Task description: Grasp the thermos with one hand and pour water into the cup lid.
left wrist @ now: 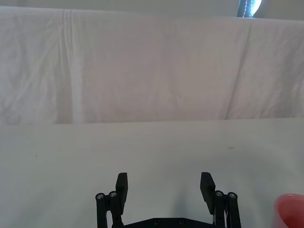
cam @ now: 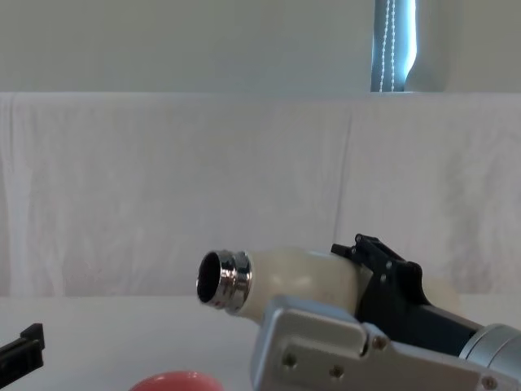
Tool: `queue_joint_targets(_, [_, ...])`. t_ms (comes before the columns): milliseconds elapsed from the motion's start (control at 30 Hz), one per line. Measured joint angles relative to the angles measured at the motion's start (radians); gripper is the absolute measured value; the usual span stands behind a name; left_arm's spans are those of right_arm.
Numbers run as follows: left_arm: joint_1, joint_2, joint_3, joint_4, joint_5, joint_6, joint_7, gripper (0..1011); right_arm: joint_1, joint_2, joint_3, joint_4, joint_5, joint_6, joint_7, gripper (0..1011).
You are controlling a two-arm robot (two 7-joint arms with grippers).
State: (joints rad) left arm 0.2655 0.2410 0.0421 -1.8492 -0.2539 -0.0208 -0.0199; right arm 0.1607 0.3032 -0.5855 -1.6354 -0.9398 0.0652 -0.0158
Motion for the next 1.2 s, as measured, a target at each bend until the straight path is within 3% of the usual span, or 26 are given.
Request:
queue_joint_targets(300, [0.000,0.000,0.000,0.000,0.000,0.000,0.000,1001,-0.019,-0.024,0.036,-0.013,0.092,-0.032,0.014,950])
queue_joint_targets(900, [0.000,0.000,0.000,0.000,0.000,0.000,0.000,1001,-0.068,-0.118,0.176,-0.027,0.502,-0.116,0.139,950])
queue_joint_targets(933, [0.000,0.000,0.000,0.000,0.000,0.000,0.000,1001,-0.068,-0.118,0.176,-0.027,0.502,-0.116,0.139,950])
queue_joint_targets(1200, [0.000,0.000,0.000,0.000,0.000,0.000,0.000,1001,-0.079,-0.156,0.222,-0.009,0.666,-0.127,0.189,950])
